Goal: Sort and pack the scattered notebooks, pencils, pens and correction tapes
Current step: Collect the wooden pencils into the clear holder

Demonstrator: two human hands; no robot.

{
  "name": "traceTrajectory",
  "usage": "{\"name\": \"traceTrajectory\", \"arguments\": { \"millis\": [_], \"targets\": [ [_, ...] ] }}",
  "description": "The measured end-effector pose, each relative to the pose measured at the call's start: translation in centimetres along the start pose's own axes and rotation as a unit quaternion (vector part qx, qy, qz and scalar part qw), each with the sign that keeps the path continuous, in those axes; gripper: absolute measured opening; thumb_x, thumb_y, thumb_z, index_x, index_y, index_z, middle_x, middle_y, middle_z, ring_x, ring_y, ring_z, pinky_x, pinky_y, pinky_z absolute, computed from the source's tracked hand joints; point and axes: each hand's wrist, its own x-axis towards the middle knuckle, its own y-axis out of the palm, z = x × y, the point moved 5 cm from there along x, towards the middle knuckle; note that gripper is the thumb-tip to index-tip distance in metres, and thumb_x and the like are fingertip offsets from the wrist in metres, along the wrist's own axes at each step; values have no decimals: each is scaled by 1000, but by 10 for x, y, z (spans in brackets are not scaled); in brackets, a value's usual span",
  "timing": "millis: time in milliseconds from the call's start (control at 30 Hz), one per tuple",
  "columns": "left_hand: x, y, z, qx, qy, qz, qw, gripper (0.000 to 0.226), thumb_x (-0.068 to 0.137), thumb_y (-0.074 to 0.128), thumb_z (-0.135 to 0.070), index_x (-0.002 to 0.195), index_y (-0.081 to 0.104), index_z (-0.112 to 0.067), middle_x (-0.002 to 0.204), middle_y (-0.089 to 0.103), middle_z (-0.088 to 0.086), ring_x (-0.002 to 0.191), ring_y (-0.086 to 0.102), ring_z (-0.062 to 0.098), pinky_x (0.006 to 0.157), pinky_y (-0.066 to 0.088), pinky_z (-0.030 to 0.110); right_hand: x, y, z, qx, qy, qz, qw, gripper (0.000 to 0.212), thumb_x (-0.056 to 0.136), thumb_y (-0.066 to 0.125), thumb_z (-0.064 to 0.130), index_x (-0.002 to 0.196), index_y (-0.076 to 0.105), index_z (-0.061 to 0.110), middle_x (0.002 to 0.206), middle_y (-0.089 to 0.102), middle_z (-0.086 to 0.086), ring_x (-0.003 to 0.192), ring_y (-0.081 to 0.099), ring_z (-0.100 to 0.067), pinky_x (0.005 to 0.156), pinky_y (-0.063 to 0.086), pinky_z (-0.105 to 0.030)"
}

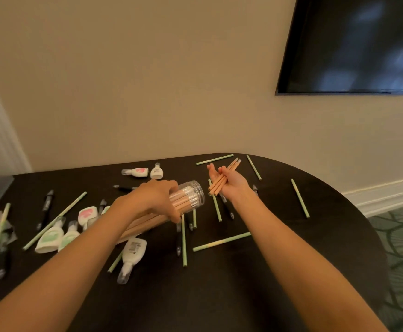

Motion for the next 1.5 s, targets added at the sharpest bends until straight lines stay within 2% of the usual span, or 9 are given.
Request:
{"name": "traceTrajectory", "arguments": {
  "millis": [167,367,500,633,833,1067,1200,1367,1500],
  "targets": [
    [-22,8,13,12,15,30,999,71,68,75,-40,128,38,-34,116,47,-5,96,43,13,75,39,30,-18,16,-34,20,27,24,999,18,100,35,11,88,45,4,96,56,-29,74,61,-27,67,57,-32],
    [-38,11,28,-17,-15,-5,1000,79,68,74,-44,134,34,-31,132,45,-2,96,39,11,74,36,28,-34,27,-60,35,9,24,999,16,101,34,12,91,44,4,126,52,-27,73,60,-27,84,51,-34],
    [-49,11,34,-11,-27,-37,999,80,68,73,-46,136,34,-29,133,46,0,97,41,13,73,36,28,-43,33,-78,16,-17,22,1000,18,101,34,13,89,44,4,127,51,-28,94,64,-28,56,57,-31],
    [-57,13,34,-4,2,-27,1000,82,68,73,-46,137,33,-28,134,45,0,99,41,13,76,36,27,-49,38,-84,-35,-10,25,999,17,101,34,9,89,44,2,129,50,-29,116,57,-31,58,57,-33],
    [-63,18,47,-25,-14,-55,998,81,67,73,-48,135,36,-29,132,47,-1,111,47,18,79,39,28,-60,49,-96,-153,-6,71,986,15,100,38,9,90,48,5,130,52,-27,119,55,-30,100,41,-37],
    [-70,22,55,-69,27,-52,996,82,66,72,-53,135,34,-29,130,47,-2,97,42,10,80,41,28,-65,54,-102,-185,3,55,981,21,101,35,13,85,47,7,131,52,-24,121,53,-27,105,39,-36],
    [-72,19,64,-81,-6,-91,993,82,64,74,-50,135,38,-28,130,50,-1,101,47,14,79,41,28,-68,57,-111,-252,-12,93,963,24,101,36,14,120,48,5,137,48,-16,129,45,-24,112,30,-42],
    [-72,15,76,-116,-69,-162,978,82,60,73,-54,130,41,-26,125,51,1,102,50,19,76,40,30,-76,62,-118,-398,10,159,904,16,99,42,19,88,53,15,89,56,-3,89,54,-14,93,38,-31],
    [-71,13,79,-140,-64,-181,972,78,59,74,-54,124,43,-25,119,53,0,94,46,16,74,38,30,-77,64,-118,-444,10,183,877,16,95,50,26,81,54,19,86,57,1,88,51,-12,92,36,-33]
  ]
}}
